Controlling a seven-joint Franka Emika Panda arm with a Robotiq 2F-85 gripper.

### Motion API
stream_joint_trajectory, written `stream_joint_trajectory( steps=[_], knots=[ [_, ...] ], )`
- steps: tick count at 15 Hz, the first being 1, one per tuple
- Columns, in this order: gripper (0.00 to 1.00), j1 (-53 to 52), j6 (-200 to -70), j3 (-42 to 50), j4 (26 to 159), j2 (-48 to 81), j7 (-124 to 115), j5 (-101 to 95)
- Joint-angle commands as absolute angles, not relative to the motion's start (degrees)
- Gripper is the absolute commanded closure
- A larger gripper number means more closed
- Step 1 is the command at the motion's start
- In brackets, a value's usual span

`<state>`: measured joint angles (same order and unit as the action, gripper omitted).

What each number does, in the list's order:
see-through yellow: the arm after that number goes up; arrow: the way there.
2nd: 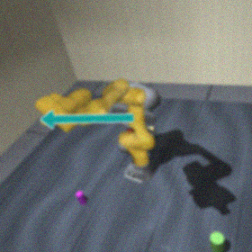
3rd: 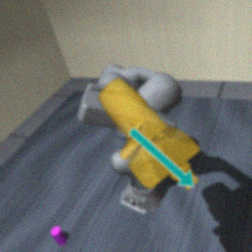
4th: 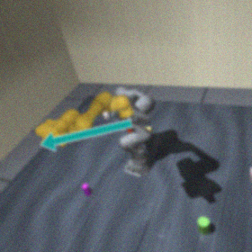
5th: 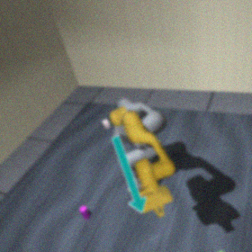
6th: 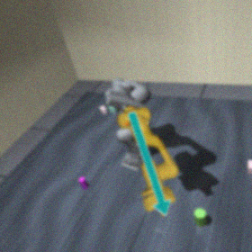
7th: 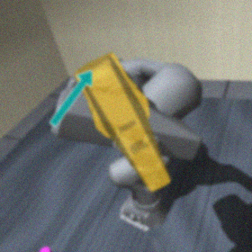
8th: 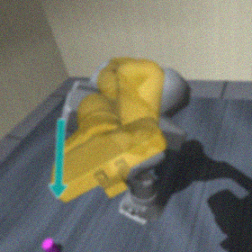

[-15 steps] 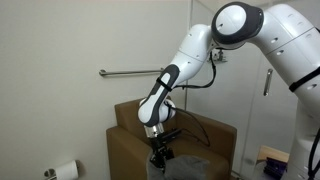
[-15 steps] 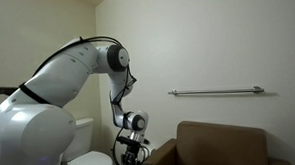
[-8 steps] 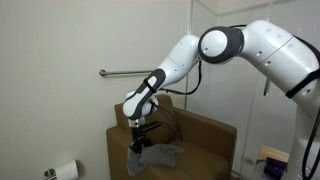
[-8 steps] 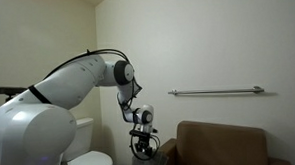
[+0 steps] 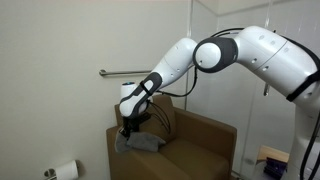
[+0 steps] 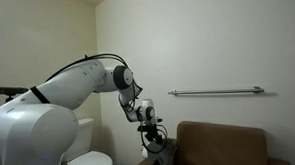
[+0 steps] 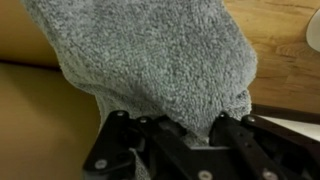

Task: Use the towel to wipe the left armrest of the chair

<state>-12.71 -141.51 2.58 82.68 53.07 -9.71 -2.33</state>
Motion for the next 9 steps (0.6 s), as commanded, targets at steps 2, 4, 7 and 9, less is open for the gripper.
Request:
stream_joint_trajectory(
  steps=[2,4,7,9],
  knots=[
    [0.94,-16.1,-155.0,4.7,98.3,44.8,-15.0,-4.3],
    [0.94,-18.2,-157.7,6.0,103.6,42.1,-16.7,-4.5],
    [0.94,-21.1,-158.8,7.9,111.8,37.2,-19.3,-4.6],
    [0.94,-23.5,-159.2,9.5,117.4,33.3,-21.8,-5.2]
  ],
)
